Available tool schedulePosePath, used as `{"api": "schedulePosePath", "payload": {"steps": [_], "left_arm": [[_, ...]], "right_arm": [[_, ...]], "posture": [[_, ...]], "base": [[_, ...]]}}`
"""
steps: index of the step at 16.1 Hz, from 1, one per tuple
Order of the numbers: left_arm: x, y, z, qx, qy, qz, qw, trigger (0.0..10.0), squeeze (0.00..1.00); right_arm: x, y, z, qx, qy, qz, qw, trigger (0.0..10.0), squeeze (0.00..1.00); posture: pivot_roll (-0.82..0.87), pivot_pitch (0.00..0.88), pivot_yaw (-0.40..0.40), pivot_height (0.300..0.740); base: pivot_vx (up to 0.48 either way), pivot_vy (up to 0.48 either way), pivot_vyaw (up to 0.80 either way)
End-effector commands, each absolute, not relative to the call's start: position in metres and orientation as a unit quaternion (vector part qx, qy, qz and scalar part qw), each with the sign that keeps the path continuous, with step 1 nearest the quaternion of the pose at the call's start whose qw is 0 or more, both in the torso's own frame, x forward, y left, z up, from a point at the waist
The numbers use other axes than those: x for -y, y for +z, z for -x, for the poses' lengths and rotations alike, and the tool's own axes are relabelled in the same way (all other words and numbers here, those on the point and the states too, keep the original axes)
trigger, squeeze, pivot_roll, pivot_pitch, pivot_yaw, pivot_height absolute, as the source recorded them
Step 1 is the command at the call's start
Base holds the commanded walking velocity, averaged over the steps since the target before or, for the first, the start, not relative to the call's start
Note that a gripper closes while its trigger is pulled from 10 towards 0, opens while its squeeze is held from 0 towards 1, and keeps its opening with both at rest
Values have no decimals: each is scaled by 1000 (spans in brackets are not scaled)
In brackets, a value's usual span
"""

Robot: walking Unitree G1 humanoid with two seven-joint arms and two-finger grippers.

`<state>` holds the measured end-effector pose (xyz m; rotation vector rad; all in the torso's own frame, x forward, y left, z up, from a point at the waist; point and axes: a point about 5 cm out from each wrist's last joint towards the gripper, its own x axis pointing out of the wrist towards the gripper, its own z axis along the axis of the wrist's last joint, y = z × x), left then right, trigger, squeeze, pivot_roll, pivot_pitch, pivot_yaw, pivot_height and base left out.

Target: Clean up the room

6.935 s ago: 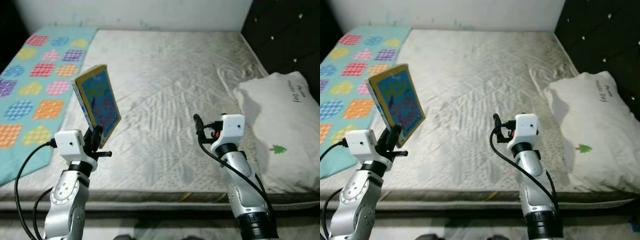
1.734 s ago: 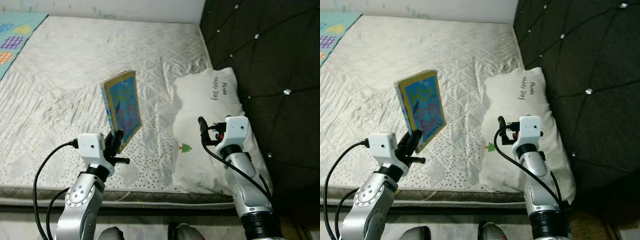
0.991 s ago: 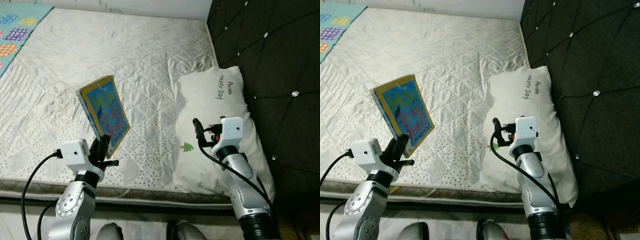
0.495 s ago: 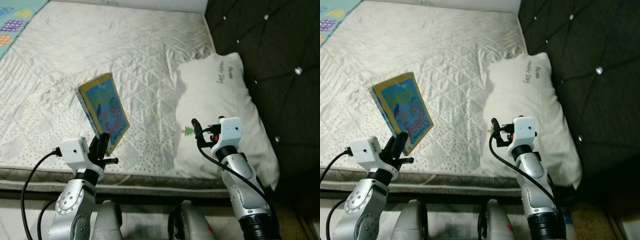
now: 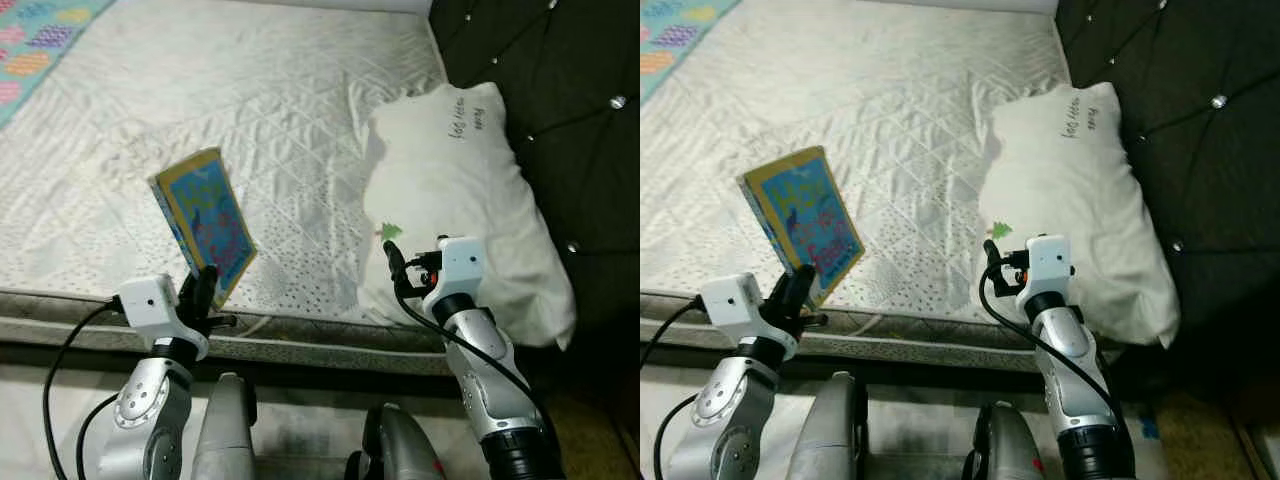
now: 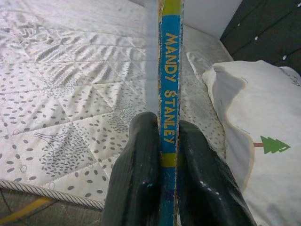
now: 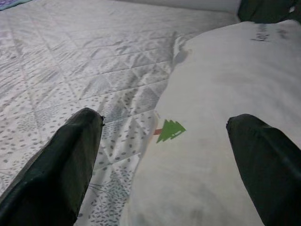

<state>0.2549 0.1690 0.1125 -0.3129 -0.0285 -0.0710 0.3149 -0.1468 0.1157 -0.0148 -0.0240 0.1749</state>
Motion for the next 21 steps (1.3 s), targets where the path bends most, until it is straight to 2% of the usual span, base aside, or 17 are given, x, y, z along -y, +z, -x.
{"api": "schedulePosePath", "payload": {"steps": [1,16,21], "left_arm": [[-169,120,-257,33,-40,147,988,10000,0],[-165,131,-259,63,-55,155,984,10000,0],[-163,131,-258,63,-62,157,984,10000,0]], "right_arm": [[147,114,-314,9,88,6,996,10000,0],[146,115,-315,11,90,12,996,10000,0],[146,115,-316,12,92,15,996,10000,0]], "posture": [[98,202,-47,584],[94,212,-49,580],[94,212,-49,580]], "base": [[0,0,0],[0,0,0],[272,0,0]]}}
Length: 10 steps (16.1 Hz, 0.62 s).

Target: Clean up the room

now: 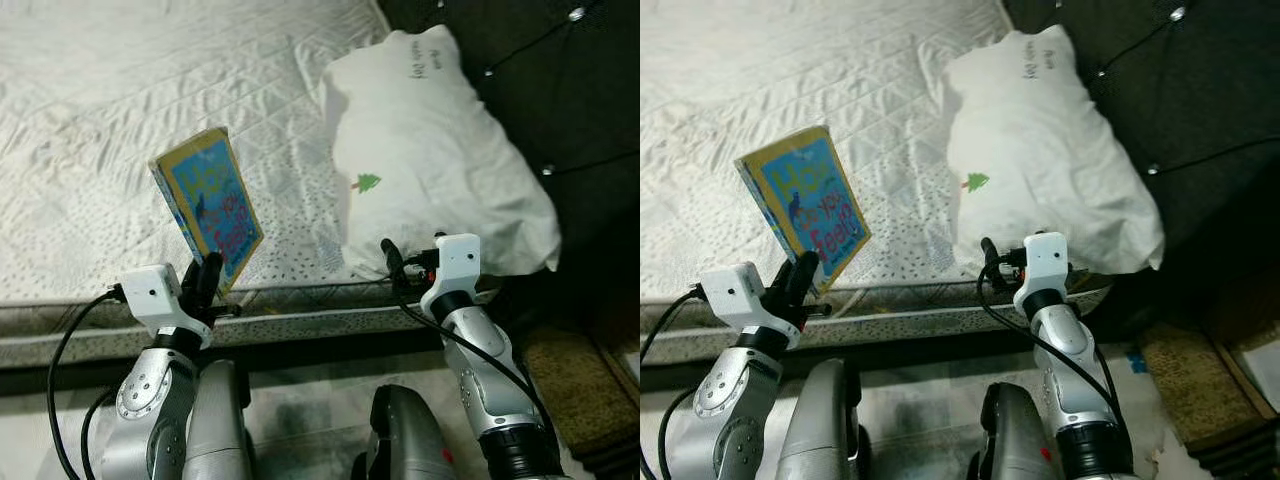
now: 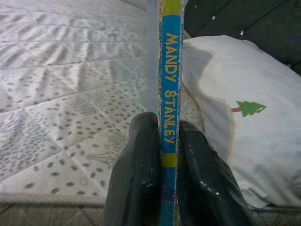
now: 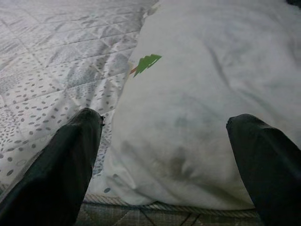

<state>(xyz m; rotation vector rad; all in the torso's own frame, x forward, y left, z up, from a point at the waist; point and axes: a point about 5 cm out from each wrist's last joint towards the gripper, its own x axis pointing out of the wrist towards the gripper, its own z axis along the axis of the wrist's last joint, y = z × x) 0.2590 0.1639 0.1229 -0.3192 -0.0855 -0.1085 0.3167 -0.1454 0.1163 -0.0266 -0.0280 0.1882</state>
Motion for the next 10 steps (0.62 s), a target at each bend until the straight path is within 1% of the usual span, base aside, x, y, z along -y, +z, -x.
{"api": "schedulePosePath", "payload": {"steps": [1,8,9,10], "left_arm": [[-162,131,-258,63,-62,157,984,10000,0],[-161,130,-258,59,-64,155,984,10000,0],[-161,128,-259,53,-60,159,984,10000,0],[-161,126,-259,45,-55,163,984,10000,0]], "right_arm": [[146,115,-316,12,92,15,996,10000,0],[145,115,-316,12,93,18,995,10000,0],[145,115,-316,11,93,18,995,10000,0],[145,115,-316,11,93,18,995,10000,0]], "posture": [[94,212,-49,580],[93,219,-50,580],[93,219,-50,580],[93,219,-50,580]], "base": [[304,0,0],[314,0,0],[247,0,0],[0,0,0]]}}
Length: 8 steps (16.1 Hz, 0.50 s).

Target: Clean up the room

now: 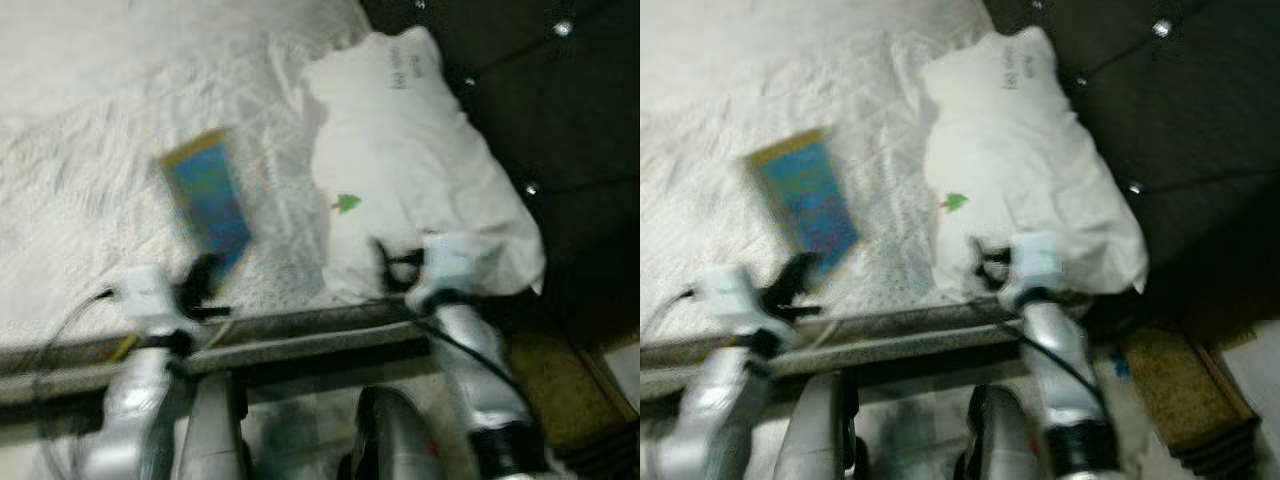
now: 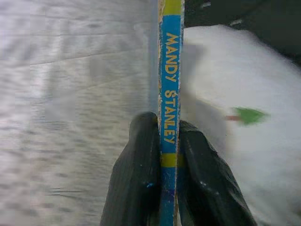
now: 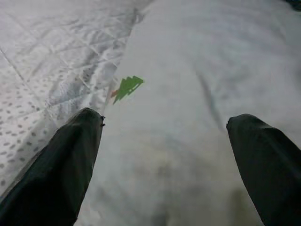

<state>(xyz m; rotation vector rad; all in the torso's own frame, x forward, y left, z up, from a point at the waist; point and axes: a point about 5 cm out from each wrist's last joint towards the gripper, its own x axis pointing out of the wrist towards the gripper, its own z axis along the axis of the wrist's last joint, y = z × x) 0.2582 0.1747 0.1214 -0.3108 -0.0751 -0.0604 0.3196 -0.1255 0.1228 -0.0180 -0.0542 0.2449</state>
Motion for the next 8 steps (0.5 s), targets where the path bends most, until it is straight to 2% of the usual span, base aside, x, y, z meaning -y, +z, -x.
{"api": "schedulePosePath", "payload": {"steps": [1,5,8], "left_arm": [[-160,124,-259,39,-48,161,985,10000,0],[-164,122,-260,34,-31,157,987,10000,0],[-172,120,-262,27,-10,149,988,10000,0]], "right_arm": [[145,114,-316,11,94,19,995,10000,0],[145,113,-316,9,95,17,995,10000,0],[146,113,-316,9,99,13,995,10000,0]], "posture": [[93,219,-50,580],[92,217,-50,575],[92,213,-52,535]], "base": [[0,0,0],[0,0,0],[0,0,0]]}}
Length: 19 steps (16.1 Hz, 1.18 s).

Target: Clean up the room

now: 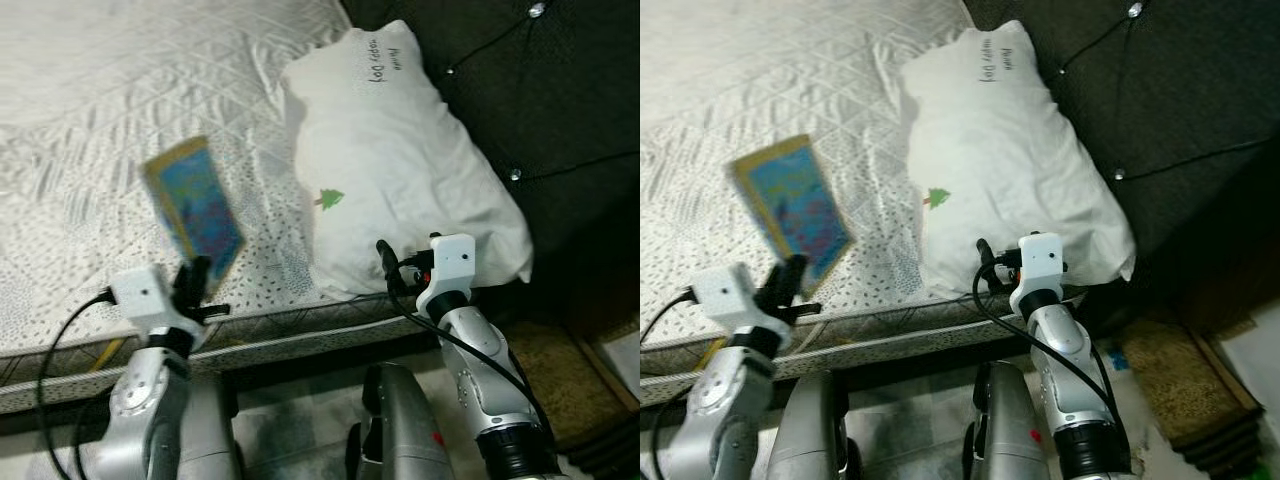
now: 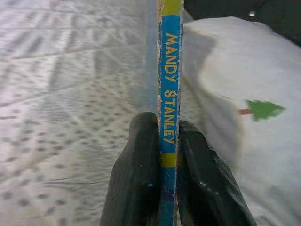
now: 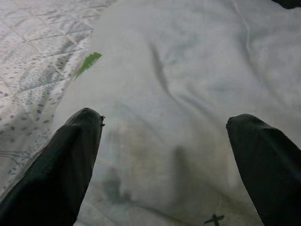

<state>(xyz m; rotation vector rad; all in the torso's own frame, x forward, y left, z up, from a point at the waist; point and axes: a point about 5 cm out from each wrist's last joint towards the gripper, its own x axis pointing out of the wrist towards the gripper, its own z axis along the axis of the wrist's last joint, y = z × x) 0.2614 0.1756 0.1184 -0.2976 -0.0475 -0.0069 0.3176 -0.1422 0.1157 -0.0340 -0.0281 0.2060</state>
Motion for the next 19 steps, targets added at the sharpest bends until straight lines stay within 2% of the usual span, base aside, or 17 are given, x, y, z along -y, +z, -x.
{"api": "schedulePosePath", "payload": {"steps": [1,5,8,11,16,19], "left_arm": [[-175,119,-263,23,-1,144,989,10000,0],[-193,116,-272,6,35,157,987,10000,0],[-196,112,-281,-33,19,191,981,10000,0],[-187,120,-287,-66,-21,262,963,10000,0],[-175,142,-287,-99,-69,331,936,10000,0],[-162,150,-284,-126,-93,403,902,10000,0]], "right_arm": [[146,112,-317,4,100,18,995,10000,0],[149,111,-316,5,99,25,995,10000,0],[155,110,-315,5,97,37,995,10000,0],[159,110,-315,5,96,47,994,10000,0],[160,110,-315,5,98,55,994,10000,0],[160,111,-316,8,101,60,993,10000,0]], "posture": [[92,212,-52,527],[88,210,-56,527],[80,212,-61,527],[77,214,-65,527],[82,221,-74,527],[82,223,-78,527]], "base": [[0,0,0],[0,0,0],[0,0,0],[0,0,0],[0,0,0],[0,0,0]]}}
